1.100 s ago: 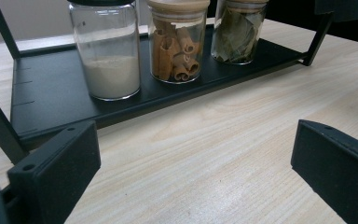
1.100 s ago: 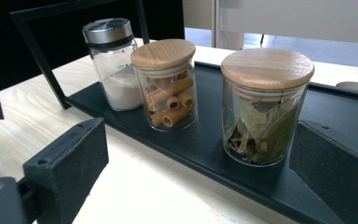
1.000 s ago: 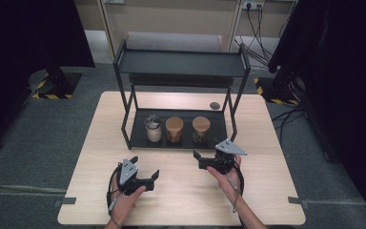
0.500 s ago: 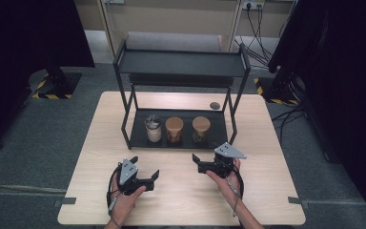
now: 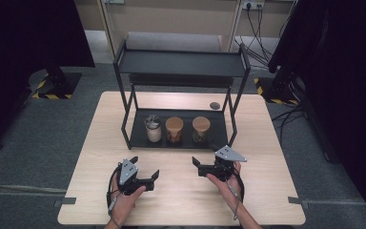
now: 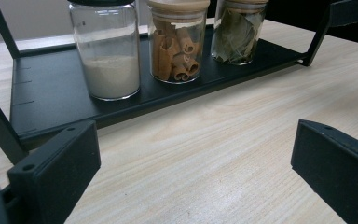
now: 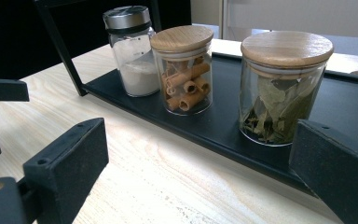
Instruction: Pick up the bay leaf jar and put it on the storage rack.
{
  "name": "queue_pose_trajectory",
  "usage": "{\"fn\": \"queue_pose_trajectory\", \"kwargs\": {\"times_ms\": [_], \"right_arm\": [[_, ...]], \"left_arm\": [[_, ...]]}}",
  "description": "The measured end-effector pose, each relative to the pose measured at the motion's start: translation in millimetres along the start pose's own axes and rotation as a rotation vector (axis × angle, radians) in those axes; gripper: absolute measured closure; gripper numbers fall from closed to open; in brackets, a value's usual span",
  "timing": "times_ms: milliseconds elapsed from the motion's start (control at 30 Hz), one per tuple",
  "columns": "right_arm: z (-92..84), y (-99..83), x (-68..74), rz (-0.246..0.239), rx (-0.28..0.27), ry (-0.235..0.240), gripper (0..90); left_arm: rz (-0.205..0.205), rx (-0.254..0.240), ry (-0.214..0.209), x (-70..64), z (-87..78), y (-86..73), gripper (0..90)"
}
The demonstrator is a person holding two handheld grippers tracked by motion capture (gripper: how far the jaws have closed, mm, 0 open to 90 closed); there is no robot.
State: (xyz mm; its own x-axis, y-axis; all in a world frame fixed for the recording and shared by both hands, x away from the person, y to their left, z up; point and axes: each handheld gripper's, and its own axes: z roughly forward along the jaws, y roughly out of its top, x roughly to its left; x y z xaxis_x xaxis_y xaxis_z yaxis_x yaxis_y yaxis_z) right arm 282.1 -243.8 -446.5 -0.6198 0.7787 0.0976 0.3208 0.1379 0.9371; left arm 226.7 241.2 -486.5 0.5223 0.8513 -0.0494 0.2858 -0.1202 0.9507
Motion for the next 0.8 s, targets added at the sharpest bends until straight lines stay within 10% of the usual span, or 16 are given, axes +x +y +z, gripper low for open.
{"fn": "queue_pose_trajectory", "kwargs": {"times_ms": [800], "right_arm": [[-8.7,-8.7,3.6,0.001,0.011,0.01,5.0]], "left_arm": [[-0.003,0.001,-0.001,0.4,0.1,0.1,0.9]]}}
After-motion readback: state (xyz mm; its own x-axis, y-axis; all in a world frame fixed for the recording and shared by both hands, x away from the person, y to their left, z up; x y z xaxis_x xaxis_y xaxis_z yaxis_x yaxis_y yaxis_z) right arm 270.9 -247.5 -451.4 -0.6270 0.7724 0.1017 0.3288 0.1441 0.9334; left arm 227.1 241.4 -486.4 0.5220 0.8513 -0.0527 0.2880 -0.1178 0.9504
